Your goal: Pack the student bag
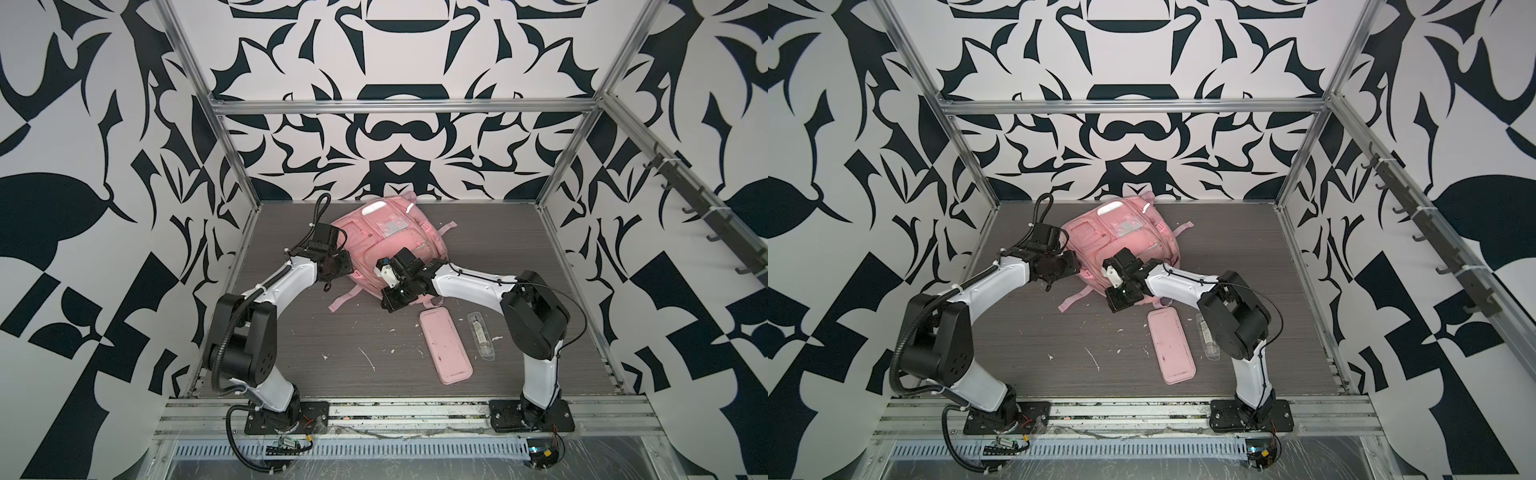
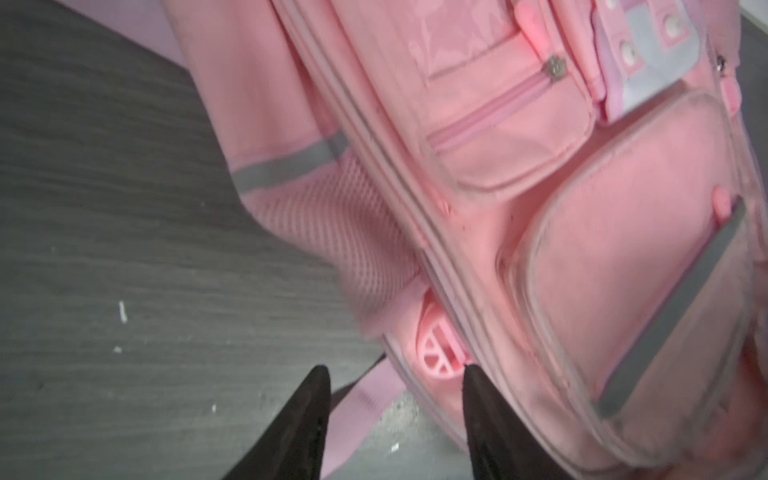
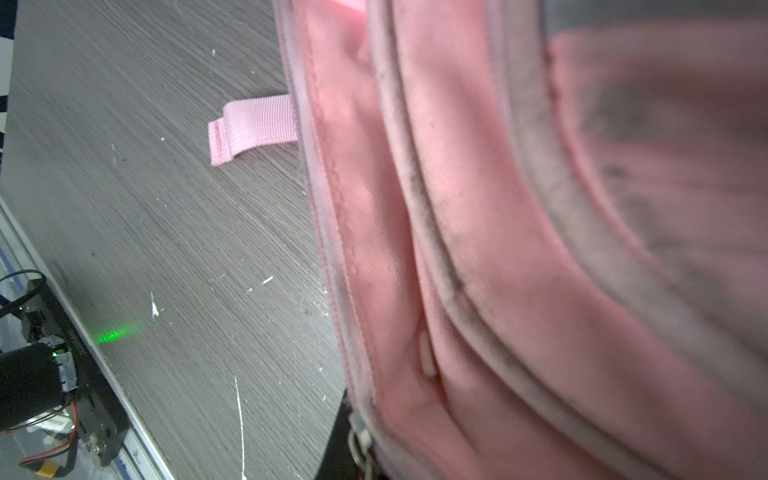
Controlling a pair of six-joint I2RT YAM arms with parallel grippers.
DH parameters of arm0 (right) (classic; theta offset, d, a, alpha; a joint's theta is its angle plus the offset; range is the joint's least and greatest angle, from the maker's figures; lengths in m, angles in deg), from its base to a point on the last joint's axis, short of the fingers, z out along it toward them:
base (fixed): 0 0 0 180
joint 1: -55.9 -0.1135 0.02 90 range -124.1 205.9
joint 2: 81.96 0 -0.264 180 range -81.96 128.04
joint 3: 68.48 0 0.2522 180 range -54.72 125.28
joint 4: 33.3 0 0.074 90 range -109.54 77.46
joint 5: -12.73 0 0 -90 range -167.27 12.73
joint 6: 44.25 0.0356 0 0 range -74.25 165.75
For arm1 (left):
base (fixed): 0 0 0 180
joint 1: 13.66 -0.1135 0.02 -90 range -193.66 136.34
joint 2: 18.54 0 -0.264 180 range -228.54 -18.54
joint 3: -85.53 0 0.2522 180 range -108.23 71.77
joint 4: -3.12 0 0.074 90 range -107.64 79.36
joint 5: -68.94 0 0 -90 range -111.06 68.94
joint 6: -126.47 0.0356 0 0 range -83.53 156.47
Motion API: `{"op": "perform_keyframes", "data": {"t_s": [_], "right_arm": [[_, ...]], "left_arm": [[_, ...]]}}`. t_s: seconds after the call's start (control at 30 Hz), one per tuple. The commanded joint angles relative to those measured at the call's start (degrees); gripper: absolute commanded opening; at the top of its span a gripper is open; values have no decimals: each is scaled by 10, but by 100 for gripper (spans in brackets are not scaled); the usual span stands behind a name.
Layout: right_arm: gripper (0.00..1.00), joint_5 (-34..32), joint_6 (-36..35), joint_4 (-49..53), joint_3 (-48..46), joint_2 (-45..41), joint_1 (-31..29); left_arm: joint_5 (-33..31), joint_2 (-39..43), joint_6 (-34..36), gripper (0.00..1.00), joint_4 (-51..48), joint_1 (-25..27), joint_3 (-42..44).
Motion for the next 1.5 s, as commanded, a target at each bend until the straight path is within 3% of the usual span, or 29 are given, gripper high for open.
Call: {"op": "perform_keyframes", "data": {"t_s": [0.0,0.17,0.43,0.7,1.13,1.2,1.33,1.47], "right_arm": [[0,7,1,1,-2,-29,2],[0,6,0,-2,-37,-38,2],[0,3,14,-6,-44,-39,3],[0,5,32,-15,-66,-32,3],[0,3,45,-21,-58,-34,2],[0,2,44,-17,-62,-36,3],[0,-14,34,7,-73,-46,7],[0,-29,22,32,-106,-75,30]], "left_arm": [[46,44,-31,57,3,24,51],[82,59,-91,61,53,74,119],[120,33,-142,59,148,79,140],[131,63,-154,57,163,79,150],[150,-20,-166,52,159,79,132],[147,-38,-162,44,165,78,129],[149,-68,-155,2,167,66,118],[145,-61,-149,0,161,40,118]]}}
